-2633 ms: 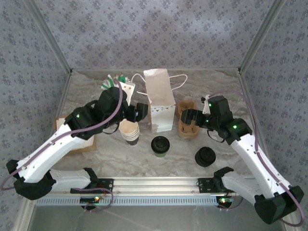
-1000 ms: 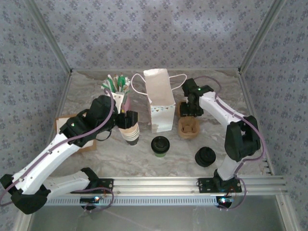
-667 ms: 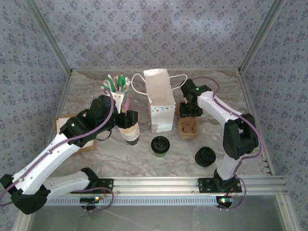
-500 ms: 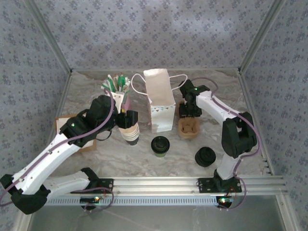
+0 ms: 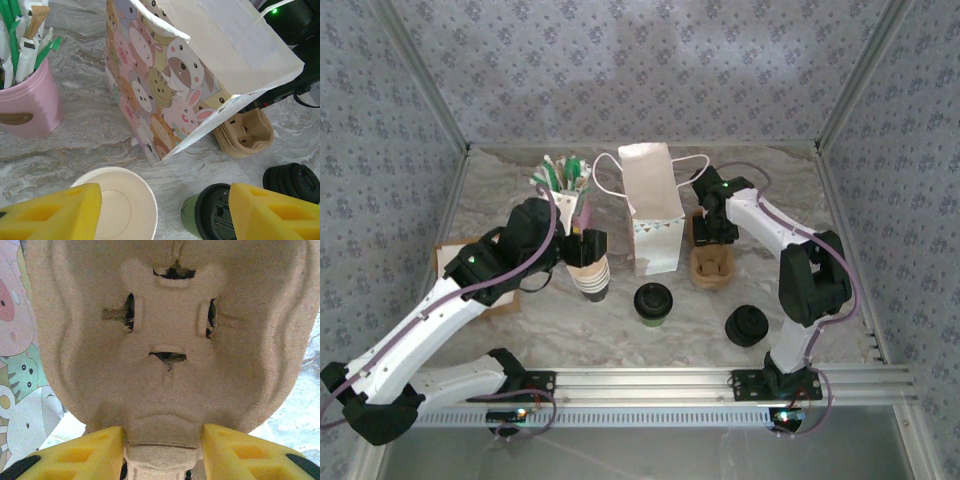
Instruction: Pack the takeout coffee
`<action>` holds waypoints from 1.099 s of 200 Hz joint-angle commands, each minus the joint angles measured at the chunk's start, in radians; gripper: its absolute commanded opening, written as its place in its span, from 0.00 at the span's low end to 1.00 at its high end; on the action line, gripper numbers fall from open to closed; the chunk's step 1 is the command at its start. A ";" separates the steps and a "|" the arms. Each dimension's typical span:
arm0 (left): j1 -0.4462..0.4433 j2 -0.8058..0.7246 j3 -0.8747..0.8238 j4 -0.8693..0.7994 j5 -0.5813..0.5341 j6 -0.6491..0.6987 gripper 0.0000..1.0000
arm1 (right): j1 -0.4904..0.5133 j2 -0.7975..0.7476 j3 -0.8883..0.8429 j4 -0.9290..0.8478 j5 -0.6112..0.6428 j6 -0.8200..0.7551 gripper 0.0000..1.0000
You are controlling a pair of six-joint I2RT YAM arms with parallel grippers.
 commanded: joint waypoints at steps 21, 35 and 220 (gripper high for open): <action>0.004 0.001 0.006 0.026 0.013 -0.003 0.68 | -0.014 -0.040 0.022 -0.043 -0.023 -0.013 0.43; 0.004 0.002 0.006 0.029 0.020 -0.006 0.67 | -0.023 -0.049 0.017 -0.043 -0.030 -0.015 0.43; -0.024 0.044 0.091 0.013 -0.036 -0.002 0.90 | -0.126 -0.263 -0.059 -0.006 -0.107 -0.004 0.40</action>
